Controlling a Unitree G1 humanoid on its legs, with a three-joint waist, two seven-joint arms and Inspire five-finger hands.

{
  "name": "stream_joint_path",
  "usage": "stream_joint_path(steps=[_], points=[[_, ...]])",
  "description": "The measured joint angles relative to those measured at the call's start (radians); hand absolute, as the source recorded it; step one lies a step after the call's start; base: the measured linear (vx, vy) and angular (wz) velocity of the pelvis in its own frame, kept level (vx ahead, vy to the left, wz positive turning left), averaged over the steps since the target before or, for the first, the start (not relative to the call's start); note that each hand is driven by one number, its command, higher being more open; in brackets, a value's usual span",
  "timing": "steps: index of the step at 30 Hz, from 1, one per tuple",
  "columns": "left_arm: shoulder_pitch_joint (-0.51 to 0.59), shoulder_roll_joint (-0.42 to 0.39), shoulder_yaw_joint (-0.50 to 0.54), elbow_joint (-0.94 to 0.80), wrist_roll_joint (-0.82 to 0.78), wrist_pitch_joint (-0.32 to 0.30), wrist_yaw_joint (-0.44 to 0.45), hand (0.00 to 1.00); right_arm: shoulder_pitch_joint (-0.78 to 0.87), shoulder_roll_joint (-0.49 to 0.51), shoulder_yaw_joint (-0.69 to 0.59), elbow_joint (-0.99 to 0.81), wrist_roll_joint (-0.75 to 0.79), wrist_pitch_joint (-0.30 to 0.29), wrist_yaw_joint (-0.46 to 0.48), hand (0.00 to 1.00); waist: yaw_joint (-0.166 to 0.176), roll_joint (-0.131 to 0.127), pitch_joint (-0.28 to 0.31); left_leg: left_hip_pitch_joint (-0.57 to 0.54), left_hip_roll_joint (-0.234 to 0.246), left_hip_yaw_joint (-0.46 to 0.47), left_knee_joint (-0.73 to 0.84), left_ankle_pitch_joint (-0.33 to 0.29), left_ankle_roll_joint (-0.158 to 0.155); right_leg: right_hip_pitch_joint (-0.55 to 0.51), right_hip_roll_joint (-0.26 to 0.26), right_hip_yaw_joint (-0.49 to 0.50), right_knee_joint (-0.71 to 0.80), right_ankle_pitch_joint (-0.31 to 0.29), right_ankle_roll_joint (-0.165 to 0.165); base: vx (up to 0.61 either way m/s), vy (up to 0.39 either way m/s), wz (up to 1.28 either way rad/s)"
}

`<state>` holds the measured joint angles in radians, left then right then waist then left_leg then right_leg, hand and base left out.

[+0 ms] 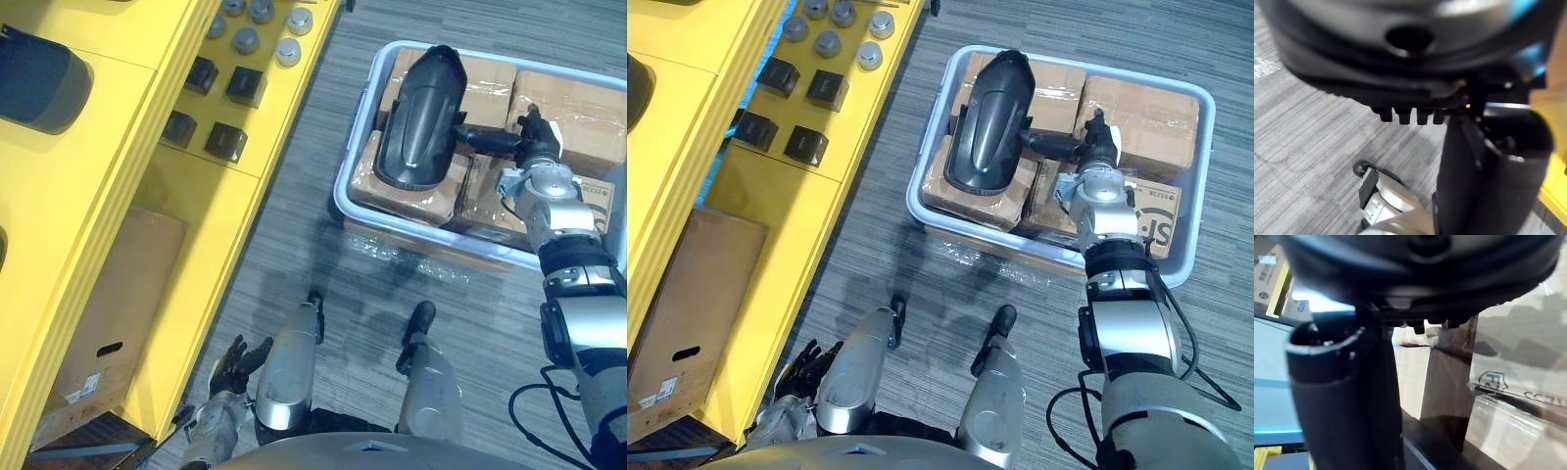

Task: Walk over and take three plastic housings, then place them on the shelf

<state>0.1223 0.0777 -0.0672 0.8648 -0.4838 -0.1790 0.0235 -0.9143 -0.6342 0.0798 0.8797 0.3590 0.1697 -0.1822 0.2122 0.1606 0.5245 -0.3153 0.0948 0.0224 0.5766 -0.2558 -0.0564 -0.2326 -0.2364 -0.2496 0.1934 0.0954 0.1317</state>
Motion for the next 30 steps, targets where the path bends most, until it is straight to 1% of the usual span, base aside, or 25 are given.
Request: stream_joint_path(steps=[1,4,6,7,12,15,17,19,20,21,22,24,25,27,30], points=[[-0.001,0.002,-0.007,0.000,-0.010,-0.001,0.000,1.00,-0.018,-0.002,0.011,0.021,0.000,0.002,-0.005,1.00,0.004,0.001,0.000,0.000,-0.003,-0.006,-0.010,0.008,-0.004,-0.009,-0.004,-0.008,0.006,-0.007,-0.009,-0.07,-0.020,0.12],[-0.002,0.001,-0.018,0.023,-0.022,-0.002,-0.001,1.00,-0.048,-0.003,0.019,0.050,0.000,0.012,-0.019,1.00,0.010,0.008,-0.003,-0.007,-0.006,-0.027,-0.027,0.014,-0.013,-0.015,-0.008,-0.035,0.016,-0.019,-0.013,-0.07,-0.012,0.14],[-0.003,0.002,-0.026,0.041,-0.025,-0.002,-0.001,1.00,-0.056,-0.012,0.032,0.051,0.001,0.033,-0.030,1.00,0.022,0.009,-0.004,-0.008,-0.003,-0.034,-0.038,0.020,-0.022,-0.016,-0.011,-0.059,0.018,-0.018,-0.014,-0.03,-0.018,0.06],[-0.003,0.003,-0.033,0.053,-0.025,-0.002,-0.001,1.00,-0.065,-0.025,0.045,0.053,0.002,0.053,-0.037,0.00,0.034,0.011,-0.005,-0.010,0.001,-0.039,-0.043,0.026,-0.026,-0.020,-0.012,-0.068,0.033,-0.022,-0.020,0.00,-0.024,0.05],[-0.003,0.002,-0.036,0.069,-0.025,0.000,-0.001,1.00,-0.098,-0.053,0.059,0.059,0.004,0.124,-0.046,0.00,0.035,0.013,-0.006,-0.008,0.003,-0.056,-0.058,0.045,-0.036,-0.031,-0.015,-0.084,0.069,-0.040,-0.036,0.00,-0.028,0.09],[-0.004,0.002,-0.038,0.070,-0.026,0.001,-0.001,1.00,-0.104,-0.069,0.087,0.060,0.006,0.181,-0.027,0.00,0.035,0.016,-0.008,-0.004,0.004,-0.062,-0.064,0.053,-0.041,-0.036,-0.016,-0.088,0.086,-0.048,-0.041,0.00,-0.009,0.03],[-0.004,0.003,-0.043,0.072,-0.030,0.001,-0.001,1.00,-0.104,-0.079,0.088,0.062,-0.003,0.201,-0.025,0.00,0.035,0.017,-0.009,0.002,0.005,-0.061,-0.077,0.058,-0.043,-0.034,-0.016,-0.088,0.087,-0.055,-0.045,-0.02,-0.003,0.00],[-0.007,0.005,-0.056,0.081,-0.041,0.001,0.001,1.00,-0.102,-0.077,0.092,0.075,-0.064,0.229,-0.021,0.00,0.036,0.021,-0.012,0.013,0.006,-0.062,-0.088,0.061,-0.045,-0.028,-0.016,-0.092,0.087,-0.056,-0.046,-0.03,-0.005,0.03],[-0.013,0.006,-0.073,0.089,-0.052,0.001,0.001,1.00,-0.102,-0.078,0.108,0.087,-0.108,0.238,-0.020,0.00,0.038,0.029,-0.017,0.014,0.006,-0.067,-0.093,0.065,-0.047,-0.026,-0.016,-0.098,0.087,-0.057,-0.048,-0.01,-0.007,0.06],[-0.016,0.007,-0.084,0.090,-0.060,0.002,0.001,1.00,-0.100,-0.077,0.120,0.090,-0.154,0.239,-0.012,0.00,0.039,0.034,-0.021,0.014,0.006,-0.070,-0.095,0.067,-0.049,-0.026,-0.016,-0.101,0.088,-0.058,-0.050,-0.01,-0.010,0.08],[-0.017,0.007,-0.091,0.092,-0.060,0.003,0.003,1.00,-0.099,-0.068,0.140,0.089,-0.198,0.238,0.016,0.00,0.040,0.039,-0.024,0.016,0.007,-0.073,-0.102,0.072,-0.051,-0.026,-0.015,-0.104,0.089,-0.059,-0.051,0.00,-0.009,0.05],[-0.019,0.008,-0.098,0.094,-0.060,0.004,0.007,1.00,-0.099,-0.045,0.168,0.084,-0.207,0.236,0.038,0.00,0.044,0.042,-0.026,0.024,0.007,-0.075,-0.119,0.082,-0.052,-0.027,-0.015,-0.107,0.089,-0.061,-0.055,-0.01,-0.018,0.06],[-0.027,0.010,-0.109,0.096,-0.060,0.006,0.011,1.00,-0.087,-0.027,0.178,0.085,-0.241,0.239,0.028,0.00,0.053,0.046,-0.029,0.029,0.007,-0.078,-0.129,0.086,-0.054,-0.025,-0.015,-0.112,0.089,-0.063,-0.057,-0.02,-0.019,0.09],[-0.033,0.011,-0.115,0.097,-0.060,0.008,0.012,1.00,-0.074,-0.024,0.190,0.084,-0.275,0.239,0.008,0.00,0.059,0.049,-0.031,0.029,0.008,-0.084,-0.135,0.088,-0.053,-0.024,-0.014,-0.118,0.089,-0.064,-0.058,-0.01,-0.007,0.09],[-0.033,0.013,-0.115,0.096,-0.059,0.009,0.013,1.00,-0.059,-0.024,0.187,0.076,-0.277,0.235,-0.003,0.00,0.058,0.049,-0.031,0.033,0.006,-0.086,-0.145,0.094,-0.053,-0.022,-0.016,-0.122,0.087,-0.064,-0.058,0.00,0.004,0.04]])
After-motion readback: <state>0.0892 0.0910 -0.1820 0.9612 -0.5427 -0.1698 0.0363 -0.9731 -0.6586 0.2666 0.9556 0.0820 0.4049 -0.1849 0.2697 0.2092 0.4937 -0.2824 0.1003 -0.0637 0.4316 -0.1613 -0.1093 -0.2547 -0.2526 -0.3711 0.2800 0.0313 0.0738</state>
